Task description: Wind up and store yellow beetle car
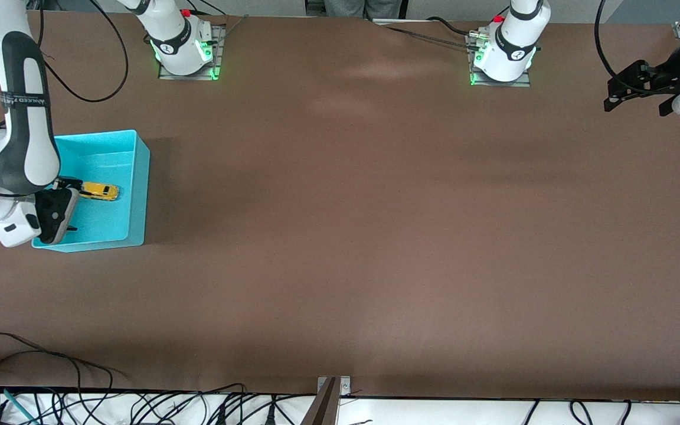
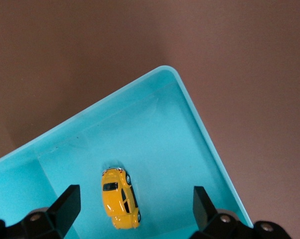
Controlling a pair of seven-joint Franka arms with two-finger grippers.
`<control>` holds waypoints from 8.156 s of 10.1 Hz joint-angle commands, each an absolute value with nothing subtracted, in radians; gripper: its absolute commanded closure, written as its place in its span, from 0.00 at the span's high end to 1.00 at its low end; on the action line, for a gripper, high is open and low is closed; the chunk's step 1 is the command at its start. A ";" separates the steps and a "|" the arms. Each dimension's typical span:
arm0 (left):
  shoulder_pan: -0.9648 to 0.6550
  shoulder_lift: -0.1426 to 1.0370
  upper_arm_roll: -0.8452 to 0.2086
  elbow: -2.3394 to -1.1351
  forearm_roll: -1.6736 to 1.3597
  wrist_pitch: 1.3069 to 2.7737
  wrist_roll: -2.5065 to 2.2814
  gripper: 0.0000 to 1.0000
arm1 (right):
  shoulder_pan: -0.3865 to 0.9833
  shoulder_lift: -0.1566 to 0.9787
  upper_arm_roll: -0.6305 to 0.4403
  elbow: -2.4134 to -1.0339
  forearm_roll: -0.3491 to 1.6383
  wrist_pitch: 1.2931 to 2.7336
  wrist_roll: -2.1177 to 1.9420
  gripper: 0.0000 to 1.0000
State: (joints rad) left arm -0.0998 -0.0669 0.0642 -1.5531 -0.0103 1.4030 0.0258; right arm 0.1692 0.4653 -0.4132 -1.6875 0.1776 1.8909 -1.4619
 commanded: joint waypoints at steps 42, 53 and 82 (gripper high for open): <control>-0.067 -0.040 0.075 -1.517 0.000 1.402 0.051 1.00 | 0.299 0.410 -0.437 -1.404 0.158 1.635 -0.068 1.00; -0.067 -0.040 0.074 -1.519 0.000 1.402 0.049 1.00 | 0.293 0.408 -0.442 -1.407 0.158 1.635 -0.067 1.00; -0.077 -0.041 0.067 -1.519 0.000 1.393 0.041 1.00 | 0.293 0.402 -0.457 -1.414 0.156 1.621 -0.063 1.00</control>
State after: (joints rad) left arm -0.0785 -0.0562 0.0702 -1.5519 -0.0102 1.4117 0.0281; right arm 0.2904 0.4111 -0.4594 -1.4100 0.1712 1.6272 -0.0761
